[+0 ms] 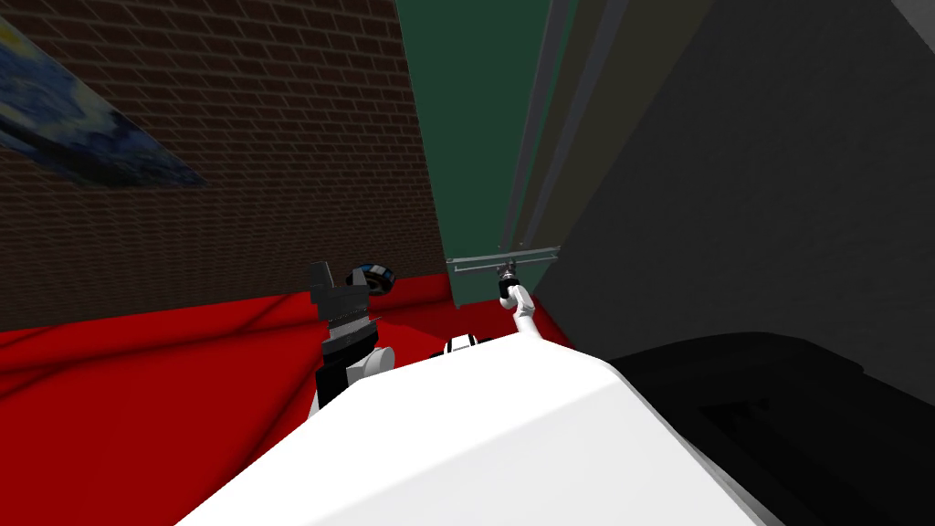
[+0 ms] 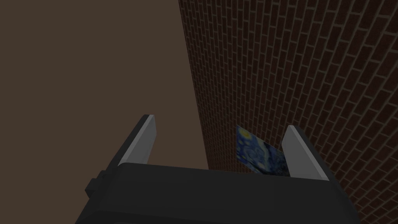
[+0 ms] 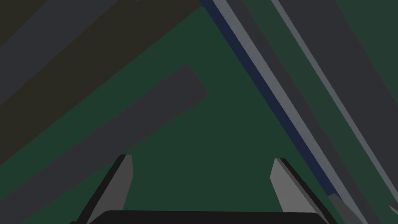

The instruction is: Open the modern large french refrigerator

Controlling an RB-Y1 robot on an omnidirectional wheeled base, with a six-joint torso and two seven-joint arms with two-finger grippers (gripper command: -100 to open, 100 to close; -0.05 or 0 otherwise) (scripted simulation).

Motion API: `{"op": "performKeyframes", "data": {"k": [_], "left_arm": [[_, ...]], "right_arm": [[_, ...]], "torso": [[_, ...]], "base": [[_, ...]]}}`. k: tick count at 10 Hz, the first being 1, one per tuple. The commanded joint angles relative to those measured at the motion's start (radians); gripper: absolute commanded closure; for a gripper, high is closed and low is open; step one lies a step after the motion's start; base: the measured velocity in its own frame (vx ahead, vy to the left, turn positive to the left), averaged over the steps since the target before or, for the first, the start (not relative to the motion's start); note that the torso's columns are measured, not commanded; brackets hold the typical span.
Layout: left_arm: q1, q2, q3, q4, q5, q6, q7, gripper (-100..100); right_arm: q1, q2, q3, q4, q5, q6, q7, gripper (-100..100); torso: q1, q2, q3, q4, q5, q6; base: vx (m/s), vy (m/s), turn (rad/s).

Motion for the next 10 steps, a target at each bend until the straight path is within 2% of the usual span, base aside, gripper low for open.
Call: {"op": "performKeyframes", "data": {"k": [1,4,8,10], "left_arm": [[0.0,0.0,0.0,0.0,0.0,0.0,0.0,0],[0.0,0.0,0.0,0.0,0.0,0.0,0.0,0],[0.0,0.0,0.0,0.0,0.0,0.0,0.0,0],[0.0,0.0,0.0,0.0,0.0,0.0,0.0,0]], "right_arm": [[-0.003,-0.062,0.015,-0.001,-0.014,0.012,0.003,-100],[-0.024,-0.126,0.044,0.016,-0.024,0.021,-0.001,-100],[-0.052,-0.108,0.082,0.039,-0.039,0.034,-0.007,-100],[-0.075,-0.103,0.113,0.058,-0.051,0.043,-0.013,-100]], "torso": [[0.003,0.001,0.0,0.0,0.001,0.0],[0.003,0.001,0.0,0.0,0.001,0.0],[0.004,0.001,0.0,0.0,0.001,0.0],[0.007,0.001,0.001,0.0,0.002,-0.001]], "base": [[0.007,-0.048,0.038],[0.01,-0.11,0.084],[0.026,-0.191,0.103],[0.025,-0.181,0.147]]}}
